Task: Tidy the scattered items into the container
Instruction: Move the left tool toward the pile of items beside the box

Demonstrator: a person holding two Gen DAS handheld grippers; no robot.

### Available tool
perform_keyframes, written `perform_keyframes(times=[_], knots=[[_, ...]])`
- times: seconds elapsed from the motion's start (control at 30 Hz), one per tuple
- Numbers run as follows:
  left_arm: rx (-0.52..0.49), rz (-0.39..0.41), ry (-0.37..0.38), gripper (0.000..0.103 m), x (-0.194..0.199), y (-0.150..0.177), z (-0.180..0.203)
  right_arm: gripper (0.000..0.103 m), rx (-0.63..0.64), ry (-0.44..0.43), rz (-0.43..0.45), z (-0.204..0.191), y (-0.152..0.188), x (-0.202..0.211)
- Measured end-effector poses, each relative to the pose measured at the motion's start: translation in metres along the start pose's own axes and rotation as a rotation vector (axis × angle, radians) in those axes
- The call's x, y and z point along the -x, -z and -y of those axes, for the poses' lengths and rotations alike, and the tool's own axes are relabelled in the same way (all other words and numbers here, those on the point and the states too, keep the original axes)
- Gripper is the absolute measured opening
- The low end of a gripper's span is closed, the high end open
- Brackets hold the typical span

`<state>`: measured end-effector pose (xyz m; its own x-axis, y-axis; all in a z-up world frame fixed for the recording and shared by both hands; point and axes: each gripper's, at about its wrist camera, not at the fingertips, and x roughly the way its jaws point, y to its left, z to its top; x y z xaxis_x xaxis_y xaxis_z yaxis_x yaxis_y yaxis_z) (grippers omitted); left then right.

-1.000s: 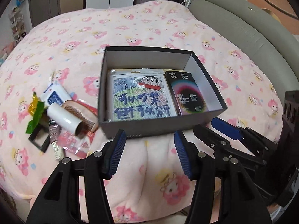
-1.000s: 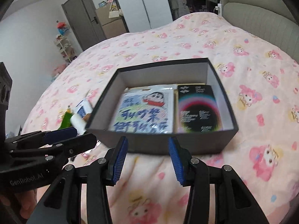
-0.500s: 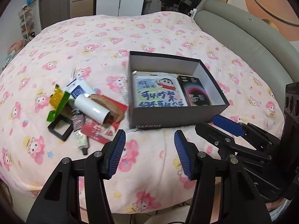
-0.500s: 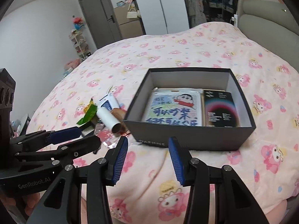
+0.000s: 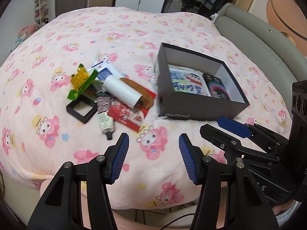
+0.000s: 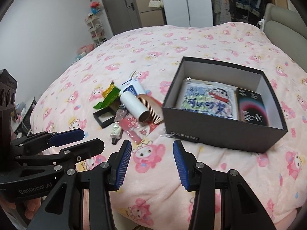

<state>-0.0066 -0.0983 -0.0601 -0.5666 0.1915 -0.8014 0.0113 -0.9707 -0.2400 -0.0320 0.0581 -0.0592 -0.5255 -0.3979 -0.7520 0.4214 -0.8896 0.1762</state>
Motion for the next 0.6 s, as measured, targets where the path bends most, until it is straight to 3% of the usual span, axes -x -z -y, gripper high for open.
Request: perform_keyframes(times=[0.2, 0.6], knots=[[0.079, 0.008, -0.018, 0.055, -0.002, 0.006, -0.036, 0.041, 0.106, 0.030, -0.014, -0.030, -0.006, -0.019], [0.244, 0.043, -0.044, 0.055, -0.007, 0.012, -0.109, 0.041, 0.246, -0.023, -0.050, -0.086, -0.026, -0.062]])
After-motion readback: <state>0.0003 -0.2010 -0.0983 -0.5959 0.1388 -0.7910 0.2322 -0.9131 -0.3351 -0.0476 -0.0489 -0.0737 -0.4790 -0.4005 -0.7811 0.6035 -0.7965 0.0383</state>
